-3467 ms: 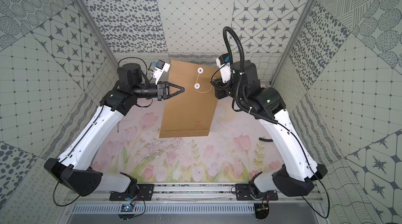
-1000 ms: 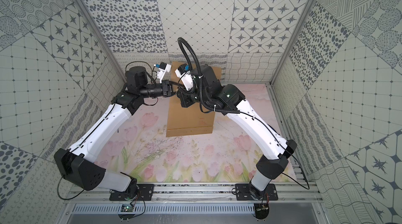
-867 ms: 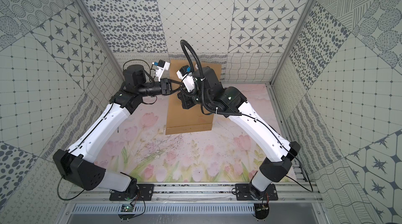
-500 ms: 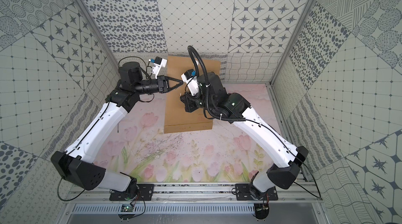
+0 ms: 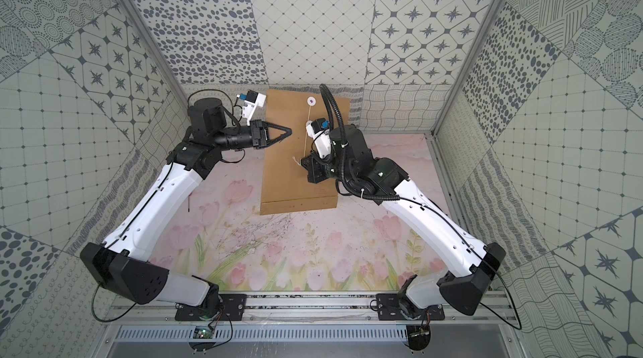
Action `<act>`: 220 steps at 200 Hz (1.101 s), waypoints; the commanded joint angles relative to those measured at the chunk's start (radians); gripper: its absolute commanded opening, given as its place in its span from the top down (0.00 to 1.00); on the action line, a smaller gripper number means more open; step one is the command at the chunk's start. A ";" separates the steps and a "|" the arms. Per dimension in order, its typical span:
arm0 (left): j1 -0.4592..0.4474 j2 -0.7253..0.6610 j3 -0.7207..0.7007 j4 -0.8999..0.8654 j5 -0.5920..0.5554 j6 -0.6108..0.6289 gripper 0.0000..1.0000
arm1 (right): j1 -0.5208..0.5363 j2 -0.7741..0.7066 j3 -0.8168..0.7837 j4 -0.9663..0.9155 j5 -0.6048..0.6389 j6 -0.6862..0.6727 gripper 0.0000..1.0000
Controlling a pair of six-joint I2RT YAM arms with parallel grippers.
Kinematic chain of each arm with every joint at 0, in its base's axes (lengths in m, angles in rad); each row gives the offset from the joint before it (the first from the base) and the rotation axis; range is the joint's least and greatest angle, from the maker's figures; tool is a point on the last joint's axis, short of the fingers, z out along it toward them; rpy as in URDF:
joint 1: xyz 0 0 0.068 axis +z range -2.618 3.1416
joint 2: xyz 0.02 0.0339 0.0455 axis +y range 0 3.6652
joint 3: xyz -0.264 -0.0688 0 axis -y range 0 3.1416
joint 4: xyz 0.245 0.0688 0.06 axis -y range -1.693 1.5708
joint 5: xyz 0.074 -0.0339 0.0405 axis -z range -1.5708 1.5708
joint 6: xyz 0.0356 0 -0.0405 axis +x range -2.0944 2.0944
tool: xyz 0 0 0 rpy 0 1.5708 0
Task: Close the mouth of the file bag
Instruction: Close the file bag.
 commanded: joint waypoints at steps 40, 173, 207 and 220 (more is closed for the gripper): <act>0.018 -0.028 0.028 0.054 -0.003 0.032 1.00 | -0.065 -0.038 -0.061 0.017 -0.081 0.019 1.00; 0.040 -0.043 0.034 0.017 0.002 0.061 1.00 | -0.192 -0.111 -0.164 0.062 -0.165 0.059 1.00; 0.040 -0.042 0.045 0.031 0.009 0.050 1.00 | -0.208 -0.107 -0.182 0.032 -0.099 0.051 1.00; 0.040 -0.044 0.042 0.036 0.011 0.048 1.00 | -0.222 -0.116 -0.200 0.051 -0.099 0.074 1.00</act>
